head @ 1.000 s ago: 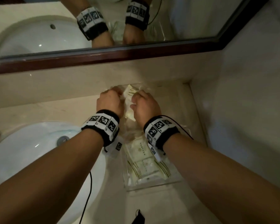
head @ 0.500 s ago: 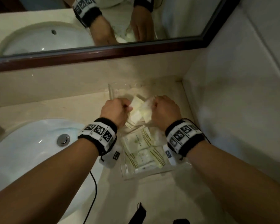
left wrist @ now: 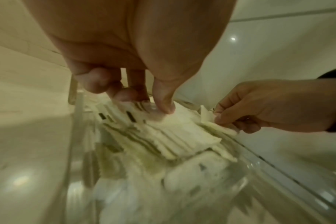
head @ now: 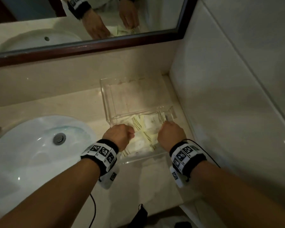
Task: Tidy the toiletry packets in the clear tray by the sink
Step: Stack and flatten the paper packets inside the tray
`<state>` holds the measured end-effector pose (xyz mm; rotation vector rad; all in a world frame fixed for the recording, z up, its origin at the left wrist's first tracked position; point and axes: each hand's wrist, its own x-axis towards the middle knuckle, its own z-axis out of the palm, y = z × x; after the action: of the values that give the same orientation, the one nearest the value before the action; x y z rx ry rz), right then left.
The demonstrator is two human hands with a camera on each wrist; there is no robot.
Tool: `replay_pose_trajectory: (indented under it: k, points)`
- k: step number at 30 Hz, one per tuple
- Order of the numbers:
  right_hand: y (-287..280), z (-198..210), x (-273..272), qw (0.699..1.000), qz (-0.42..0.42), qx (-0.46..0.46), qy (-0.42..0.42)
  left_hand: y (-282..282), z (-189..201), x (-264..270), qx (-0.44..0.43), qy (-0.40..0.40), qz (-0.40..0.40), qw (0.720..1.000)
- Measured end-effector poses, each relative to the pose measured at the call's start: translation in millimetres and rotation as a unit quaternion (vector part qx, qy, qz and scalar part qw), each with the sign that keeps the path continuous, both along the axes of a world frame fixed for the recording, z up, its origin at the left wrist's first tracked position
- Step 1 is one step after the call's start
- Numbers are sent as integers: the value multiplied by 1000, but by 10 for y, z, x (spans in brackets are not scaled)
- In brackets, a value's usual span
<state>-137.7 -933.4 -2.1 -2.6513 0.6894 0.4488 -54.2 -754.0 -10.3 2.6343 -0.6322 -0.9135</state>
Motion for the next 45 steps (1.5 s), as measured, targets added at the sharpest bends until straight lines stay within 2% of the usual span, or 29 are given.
replay_pose_trajectory:
  k: [6,9,18,23,27,31,39,41,45]
  points:
    - [150,-109,-242,998,-55,4,43,26,-4,-176,9,-64,-24,998]
    - [206,-145,-264,996,-67,2,61,-23,-19,-279,-32,-60,-42,997]
    - [226,-118,-207,996,-61,8,71,-115,-36,-334,-13,-51,-53,997]
    - [203,-66,-215,999,-31,-35,4,-118,-25,-358,-28,-76,-39,996]
    - [212,-146,-202,995,54,-25,-81,-122,-111,-394,-62,-119,-34,990]
    - [190,-252,-152,994,92,18,-63,-92,-221,-382,-45,-106,-35,993]
    - [94,-441,13,989,143,-1,-28,-113,-270,-310,-25,-76,-39,996]
    - [91,-372,13,989,141,0,-36,-118,-224,-329,-23,-88,-33,995]
    - [107,-103,-146,986,116,-24,-115,-71,-72,-414,-22,-168,-51,984]
